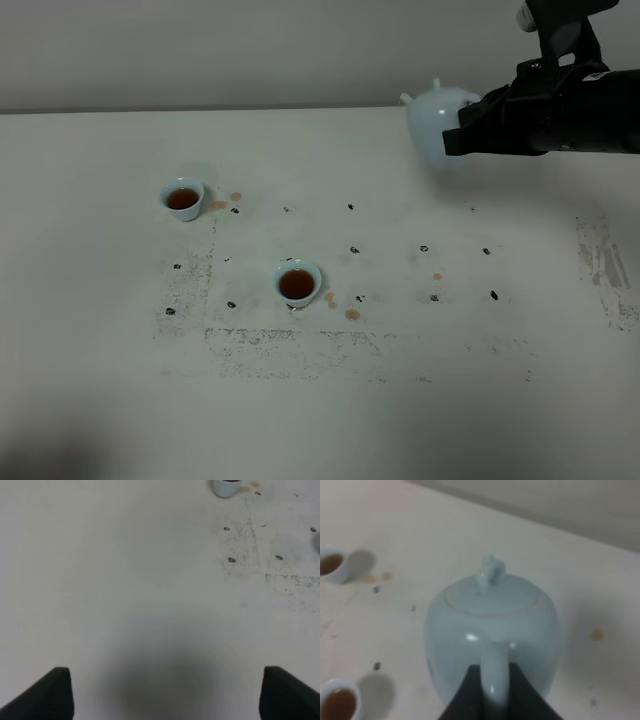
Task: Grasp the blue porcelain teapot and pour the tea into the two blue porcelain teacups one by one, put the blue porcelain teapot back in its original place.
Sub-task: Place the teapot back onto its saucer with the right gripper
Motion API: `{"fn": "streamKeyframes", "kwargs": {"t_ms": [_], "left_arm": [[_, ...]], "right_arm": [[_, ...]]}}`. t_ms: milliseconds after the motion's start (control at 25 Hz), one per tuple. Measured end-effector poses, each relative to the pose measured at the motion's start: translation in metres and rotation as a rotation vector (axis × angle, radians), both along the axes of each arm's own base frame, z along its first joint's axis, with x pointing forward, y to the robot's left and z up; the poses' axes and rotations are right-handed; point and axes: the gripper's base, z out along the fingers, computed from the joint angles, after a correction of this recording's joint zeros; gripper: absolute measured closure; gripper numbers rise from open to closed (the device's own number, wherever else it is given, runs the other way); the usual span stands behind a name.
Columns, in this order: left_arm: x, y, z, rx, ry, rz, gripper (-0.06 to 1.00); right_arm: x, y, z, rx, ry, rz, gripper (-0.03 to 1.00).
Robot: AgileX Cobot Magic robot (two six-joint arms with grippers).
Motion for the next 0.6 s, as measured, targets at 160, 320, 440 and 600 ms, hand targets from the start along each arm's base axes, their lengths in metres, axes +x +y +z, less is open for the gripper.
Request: {"fn": "streamKeyframes", "kwargs": {"t_ms": [160, 320, 440, 600], "left_arm": [[0.000, 0.000, 0.000, 0.000, 0.000, 0.000, 0.22], [0.000, 0.000, 0.000, 0.000, 0.000, 0.000, 0.22], [0.000, 0.000, 0.000, 0.000, 0.000, 0.000, 0.22], [0.000, 0.000, 0.000, 0.000, 0.000, 0.000, 0.22]], "right_arm": [[0.005, 0.005, 0.006, 0.001, -0.095, -0.127, 0.93], [0.006, 0.011, 0.007, 0.091, -0.263, -0.203, 0.93], [-0.003, 0.010, -0.010, 0.188, -0.335, -0.184, 0.93], [-0.017, 0.002, -0.041, 0.251, -0.343, -0.154, 0.93]]}}
